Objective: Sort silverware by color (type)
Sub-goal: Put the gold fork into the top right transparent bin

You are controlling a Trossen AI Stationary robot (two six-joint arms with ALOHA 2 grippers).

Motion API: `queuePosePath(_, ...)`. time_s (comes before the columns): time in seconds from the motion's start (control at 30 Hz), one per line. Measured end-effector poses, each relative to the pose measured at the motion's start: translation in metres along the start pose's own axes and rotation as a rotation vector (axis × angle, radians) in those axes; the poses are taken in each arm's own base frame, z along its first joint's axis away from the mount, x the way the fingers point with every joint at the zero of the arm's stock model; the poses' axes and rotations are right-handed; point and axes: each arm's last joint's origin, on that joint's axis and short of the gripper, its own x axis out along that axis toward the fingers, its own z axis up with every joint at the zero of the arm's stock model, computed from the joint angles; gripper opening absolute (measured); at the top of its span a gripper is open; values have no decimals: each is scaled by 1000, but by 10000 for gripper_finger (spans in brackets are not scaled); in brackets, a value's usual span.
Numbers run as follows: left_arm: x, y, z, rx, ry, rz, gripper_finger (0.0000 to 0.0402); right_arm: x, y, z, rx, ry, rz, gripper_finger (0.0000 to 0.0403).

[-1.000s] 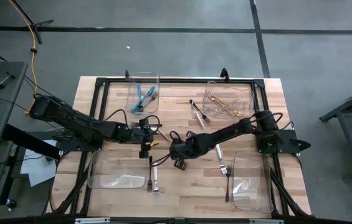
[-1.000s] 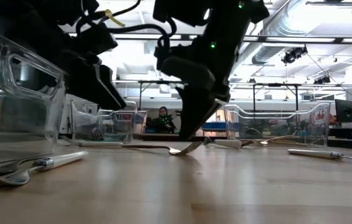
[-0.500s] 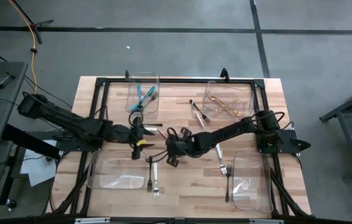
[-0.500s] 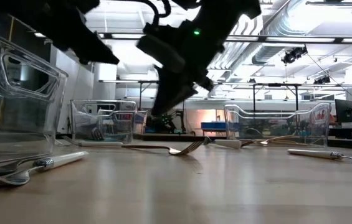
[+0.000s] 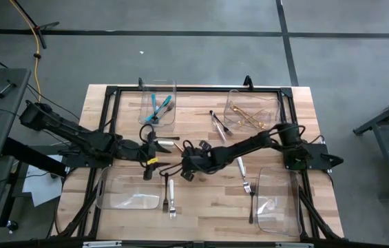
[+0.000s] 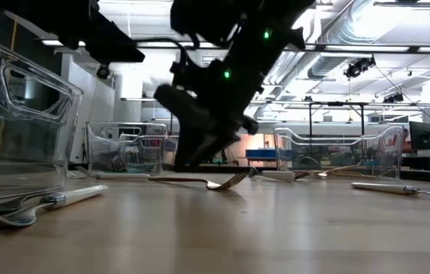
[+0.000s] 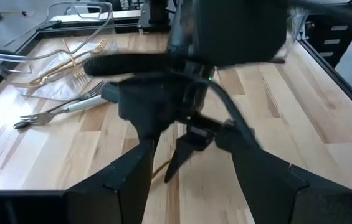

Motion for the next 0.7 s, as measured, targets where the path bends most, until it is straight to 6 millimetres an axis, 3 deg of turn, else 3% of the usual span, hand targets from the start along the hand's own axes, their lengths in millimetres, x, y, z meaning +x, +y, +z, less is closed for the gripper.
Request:
queuePosePath(0.47, 0, 0, 0, 0, 1, 1, 211, 12, -2, -13, 34, 69, -43, 136)
queuePosePath(0.57, 0, 0, 0, -16, 2, 1, 211, 12, -3, -14, 18, 87, -48, 100)
queuePosePath(0.7, 0, 0, 0, -25, 1, 3, 211, 10, -5, -17, -29, 117, -76, 18)
